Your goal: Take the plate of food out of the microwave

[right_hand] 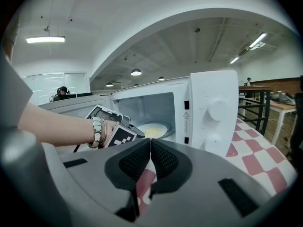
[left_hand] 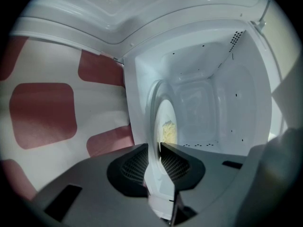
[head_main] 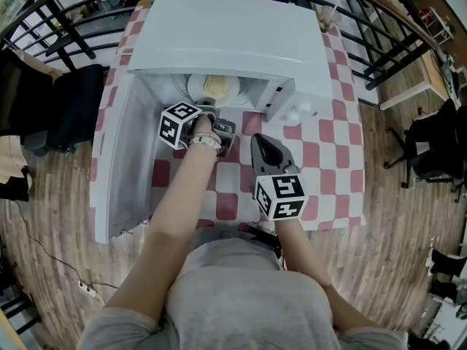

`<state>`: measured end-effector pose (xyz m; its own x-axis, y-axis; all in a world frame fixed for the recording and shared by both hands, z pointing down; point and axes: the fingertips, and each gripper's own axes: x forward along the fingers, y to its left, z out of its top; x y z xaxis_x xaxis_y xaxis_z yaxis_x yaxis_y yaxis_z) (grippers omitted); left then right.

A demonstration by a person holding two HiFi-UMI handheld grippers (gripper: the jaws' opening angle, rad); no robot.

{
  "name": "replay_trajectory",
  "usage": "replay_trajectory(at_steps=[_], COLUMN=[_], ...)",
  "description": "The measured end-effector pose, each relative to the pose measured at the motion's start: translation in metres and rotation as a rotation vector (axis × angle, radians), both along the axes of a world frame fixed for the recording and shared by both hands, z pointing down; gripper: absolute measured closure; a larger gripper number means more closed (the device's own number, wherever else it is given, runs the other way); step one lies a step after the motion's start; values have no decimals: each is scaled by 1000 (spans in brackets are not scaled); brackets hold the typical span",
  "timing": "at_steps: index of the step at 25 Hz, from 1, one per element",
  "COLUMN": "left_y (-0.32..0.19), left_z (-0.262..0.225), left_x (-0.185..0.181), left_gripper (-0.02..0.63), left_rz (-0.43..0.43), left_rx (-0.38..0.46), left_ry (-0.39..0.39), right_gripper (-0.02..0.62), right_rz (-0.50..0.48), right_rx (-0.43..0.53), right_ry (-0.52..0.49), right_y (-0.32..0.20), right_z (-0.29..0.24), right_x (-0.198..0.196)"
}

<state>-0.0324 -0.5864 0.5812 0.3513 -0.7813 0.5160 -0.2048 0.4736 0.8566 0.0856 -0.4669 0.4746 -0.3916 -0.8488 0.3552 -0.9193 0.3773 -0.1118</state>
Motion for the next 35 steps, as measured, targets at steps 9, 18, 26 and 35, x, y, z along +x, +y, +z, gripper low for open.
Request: replay_trajectory(at_steps=[9,18,26,35], left_y=[1,6,15,30], left_z=[-9,-21,-32,-44], left_x=[-7,-8,-11,-15], left_gripper=[575,591,591,591], left_rz=[-8,-16,-3,21], left_rx=[61,176,228,264], left_ry=[5,63,77,97], right_gripper=[569,569,569,571], right_rz=[1,-7,2,16], right_rx=[-1,8,15,47], right_ry=[2,1,4,4], right_y=[4,10,17,27], right_z=[-1,-2,-5,-14], right_x=[-5,-14,-17,-25])
